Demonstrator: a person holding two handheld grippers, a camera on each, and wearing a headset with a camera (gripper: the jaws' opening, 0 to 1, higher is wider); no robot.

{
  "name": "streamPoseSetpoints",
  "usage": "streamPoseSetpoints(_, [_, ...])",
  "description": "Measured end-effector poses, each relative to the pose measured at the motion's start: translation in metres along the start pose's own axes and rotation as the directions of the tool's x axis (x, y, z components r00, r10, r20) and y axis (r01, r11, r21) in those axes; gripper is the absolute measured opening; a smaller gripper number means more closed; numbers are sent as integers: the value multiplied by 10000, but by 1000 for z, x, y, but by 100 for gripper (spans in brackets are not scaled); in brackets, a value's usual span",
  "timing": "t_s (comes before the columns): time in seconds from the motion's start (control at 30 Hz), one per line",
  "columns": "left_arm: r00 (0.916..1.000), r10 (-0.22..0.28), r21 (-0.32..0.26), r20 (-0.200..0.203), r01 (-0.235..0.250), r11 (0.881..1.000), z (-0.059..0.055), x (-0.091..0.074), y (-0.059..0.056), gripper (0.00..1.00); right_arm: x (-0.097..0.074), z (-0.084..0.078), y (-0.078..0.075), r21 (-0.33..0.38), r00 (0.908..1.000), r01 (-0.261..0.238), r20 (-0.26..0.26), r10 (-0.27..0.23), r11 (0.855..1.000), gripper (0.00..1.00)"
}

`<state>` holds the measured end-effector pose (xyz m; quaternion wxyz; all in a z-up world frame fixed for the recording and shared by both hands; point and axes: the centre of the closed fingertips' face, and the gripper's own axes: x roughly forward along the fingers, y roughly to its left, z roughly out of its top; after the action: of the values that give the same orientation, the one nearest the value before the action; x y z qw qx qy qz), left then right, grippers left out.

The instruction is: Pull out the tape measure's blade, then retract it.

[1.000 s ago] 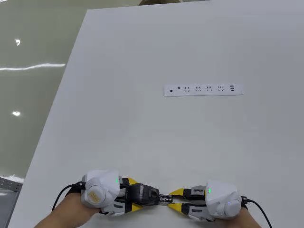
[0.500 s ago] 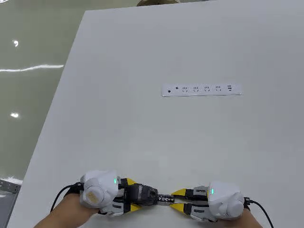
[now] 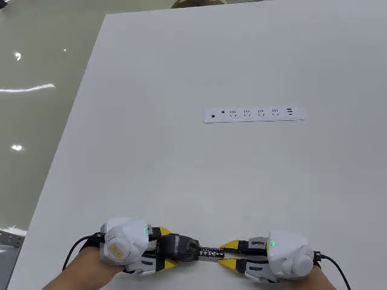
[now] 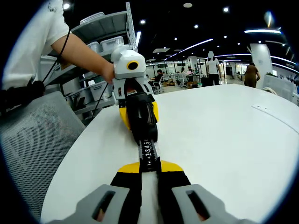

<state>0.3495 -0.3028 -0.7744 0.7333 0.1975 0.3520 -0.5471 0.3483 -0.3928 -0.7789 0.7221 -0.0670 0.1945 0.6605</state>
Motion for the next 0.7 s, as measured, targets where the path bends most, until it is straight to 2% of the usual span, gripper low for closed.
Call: streamPoseSetpoints(0.7, [10000, 6, -9, -6, -6, 10000, 0, 1, 0, 32, -20, -5, -3, 189, 9996, 267, 63, -269, 9995, 10])
